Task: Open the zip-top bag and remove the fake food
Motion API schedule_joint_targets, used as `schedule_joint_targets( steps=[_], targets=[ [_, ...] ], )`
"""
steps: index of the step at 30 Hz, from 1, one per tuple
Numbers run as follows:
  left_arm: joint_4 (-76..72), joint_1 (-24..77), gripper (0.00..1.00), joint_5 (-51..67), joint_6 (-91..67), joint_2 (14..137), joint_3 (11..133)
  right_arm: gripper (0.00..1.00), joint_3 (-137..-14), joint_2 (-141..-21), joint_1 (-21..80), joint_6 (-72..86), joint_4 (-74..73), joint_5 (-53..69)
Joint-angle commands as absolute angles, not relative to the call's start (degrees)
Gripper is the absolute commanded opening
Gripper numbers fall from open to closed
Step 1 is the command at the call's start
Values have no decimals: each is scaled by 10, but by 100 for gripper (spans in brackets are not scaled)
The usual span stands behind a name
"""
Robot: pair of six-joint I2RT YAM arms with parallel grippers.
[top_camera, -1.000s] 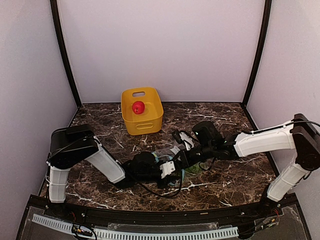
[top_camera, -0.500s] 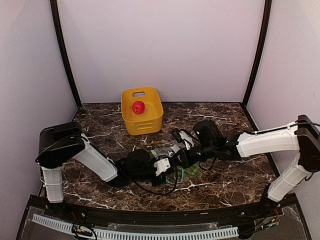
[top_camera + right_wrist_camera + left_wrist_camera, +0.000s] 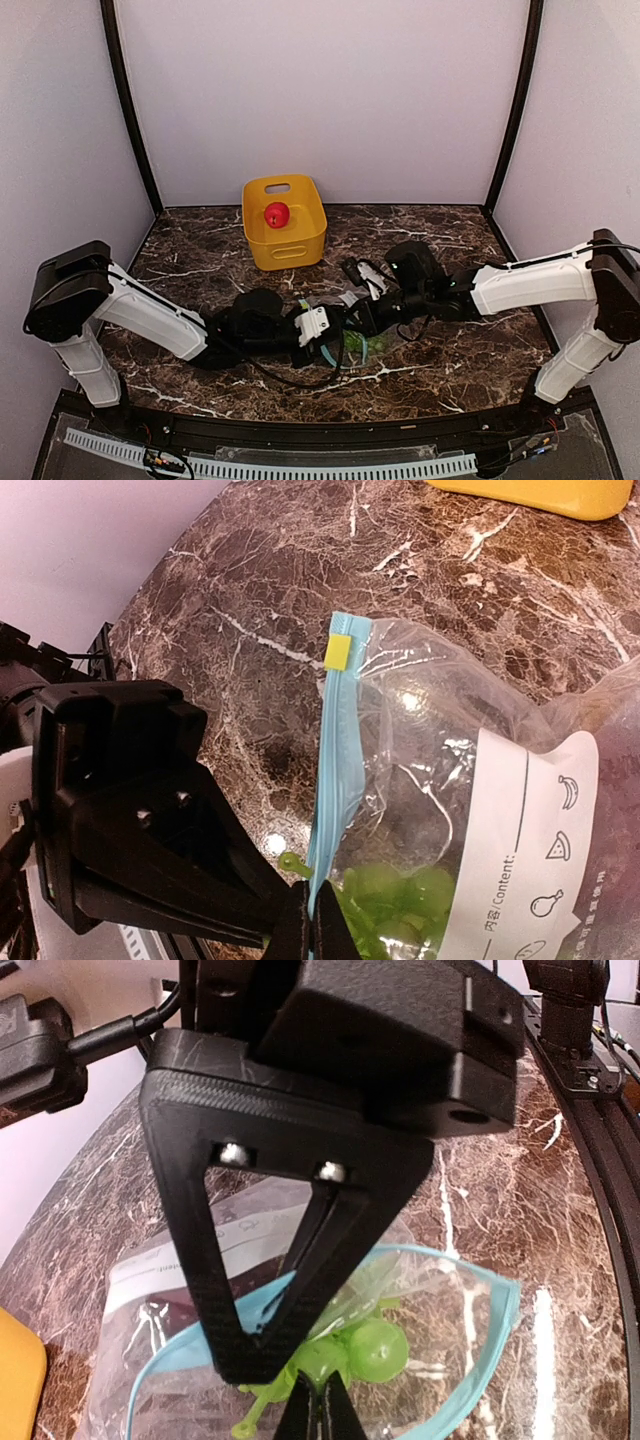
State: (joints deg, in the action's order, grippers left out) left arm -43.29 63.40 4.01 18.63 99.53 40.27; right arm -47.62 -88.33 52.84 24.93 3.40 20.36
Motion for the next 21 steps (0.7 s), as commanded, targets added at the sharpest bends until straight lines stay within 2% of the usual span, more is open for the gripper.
schedule_joint_targets(
  steps=[1, 17, 21],
  targets=[
    [-387, 637, 1, 40, 180, 940, 379, 0, -485, -893, 528, 243, 38, 196],
    [-327, 651, 1, 82, 142, 786, 343, 0, -494, -901, 512, 256, 47, 199],
    [-311, 651, 1, 60, 141, 748, 349, 0, -493, -901, 511, 255, 46, 197]
  ],
)
